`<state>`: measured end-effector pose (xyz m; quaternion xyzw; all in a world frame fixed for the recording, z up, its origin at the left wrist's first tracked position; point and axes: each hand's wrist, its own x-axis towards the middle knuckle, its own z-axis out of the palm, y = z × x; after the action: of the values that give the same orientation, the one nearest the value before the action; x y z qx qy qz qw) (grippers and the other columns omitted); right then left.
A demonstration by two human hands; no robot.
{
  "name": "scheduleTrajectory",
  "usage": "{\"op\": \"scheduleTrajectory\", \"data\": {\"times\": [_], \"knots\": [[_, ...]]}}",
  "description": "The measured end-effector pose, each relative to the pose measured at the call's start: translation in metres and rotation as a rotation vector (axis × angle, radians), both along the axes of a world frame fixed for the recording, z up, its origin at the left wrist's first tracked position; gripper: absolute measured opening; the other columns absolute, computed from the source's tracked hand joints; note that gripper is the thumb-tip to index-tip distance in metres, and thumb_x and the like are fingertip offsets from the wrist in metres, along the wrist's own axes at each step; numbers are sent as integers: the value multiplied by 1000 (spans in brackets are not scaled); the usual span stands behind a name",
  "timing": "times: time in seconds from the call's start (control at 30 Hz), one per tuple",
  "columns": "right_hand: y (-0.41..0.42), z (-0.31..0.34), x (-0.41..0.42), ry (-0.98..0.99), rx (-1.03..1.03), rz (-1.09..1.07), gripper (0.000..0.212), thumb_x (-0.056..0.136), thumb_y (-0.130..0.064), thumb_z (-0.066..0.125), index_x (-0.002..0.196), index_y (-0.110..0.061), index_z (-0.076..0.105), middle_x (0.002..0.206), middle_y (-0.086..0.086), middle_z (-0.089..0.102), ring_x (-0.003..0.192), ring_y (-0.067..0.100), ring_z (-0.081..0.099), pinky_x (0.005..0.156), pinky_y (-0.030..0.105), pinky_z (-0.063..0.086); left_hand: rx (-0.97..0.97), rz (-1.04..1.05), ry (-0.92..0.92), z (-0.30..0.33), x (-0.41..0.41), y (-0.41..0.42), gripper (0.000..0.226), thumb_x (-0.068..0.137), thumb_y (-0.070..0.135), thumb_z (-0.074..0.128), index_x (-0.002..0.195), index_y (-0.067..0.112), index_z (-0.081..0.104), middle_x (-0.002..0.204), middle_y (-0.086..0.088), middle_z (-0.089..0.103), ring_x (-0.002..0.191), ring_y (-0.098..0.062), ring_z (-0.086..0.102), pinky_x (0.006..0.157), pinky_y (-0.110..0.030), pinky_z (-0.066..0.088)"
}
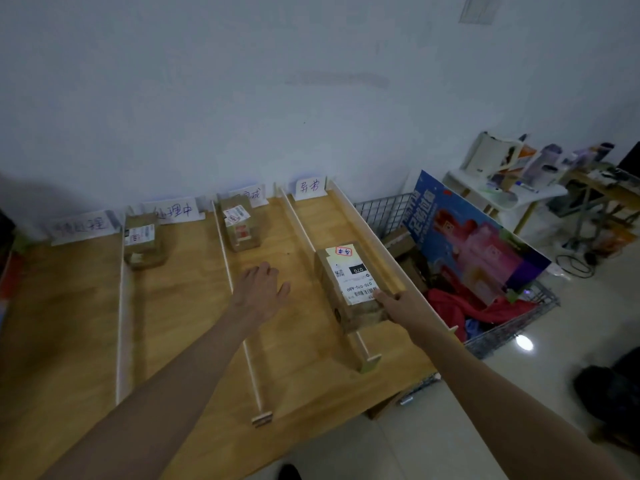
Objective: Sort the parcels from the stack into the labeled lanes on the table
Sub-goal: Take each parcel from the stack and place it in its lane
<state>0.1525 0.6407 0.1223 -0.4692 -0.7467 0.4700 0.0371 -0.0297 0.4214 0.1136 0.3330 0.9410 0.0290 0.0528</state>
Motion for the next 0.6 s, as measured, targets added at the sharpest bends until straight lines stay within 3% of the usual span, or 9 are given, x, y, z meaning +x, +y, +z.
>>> {"op": "scheduleTrajectory", "data": {"times": [0.23,0.4,0.53,0.6], "knots": [[55,-14,-54,-22,11,-36,50,89,-46,67,85,4,67,83,13,64,78,27,64,67,36,49,0,7,-43,-15,-43,48,53,102,48,34,136,12,52,136,-7,50,127,-26,48,108,-38,36],[91,-21,-97,-62,56,39,44,95,-46,60,82,-4,61,73,8,55,61,17,49,53,28,35,-10,50,-55,-25,-73,76,53,102,47,35,135,11,53,133,-8,52,123,-27,50,105,-38,36],[128,-39,-140,-56,44,65,39,94,-44,62,85,-7,59,71,2,56,70,19,56,63,29,45,-14,119,-34,-32,-98,103,51,102,46,35,136,12,52,135,-7,53,124,-26,50,106,-38,35],[148,-46,-164,-55,36,72,40,93,-45,63,87,-5,60,75,4,58,69,17,56,57,28,43,-14,158,-34,-34,-111,118,50,103,45,35,138,13,49,139,-7,51,127,-26,48,107,-37,34]]}}
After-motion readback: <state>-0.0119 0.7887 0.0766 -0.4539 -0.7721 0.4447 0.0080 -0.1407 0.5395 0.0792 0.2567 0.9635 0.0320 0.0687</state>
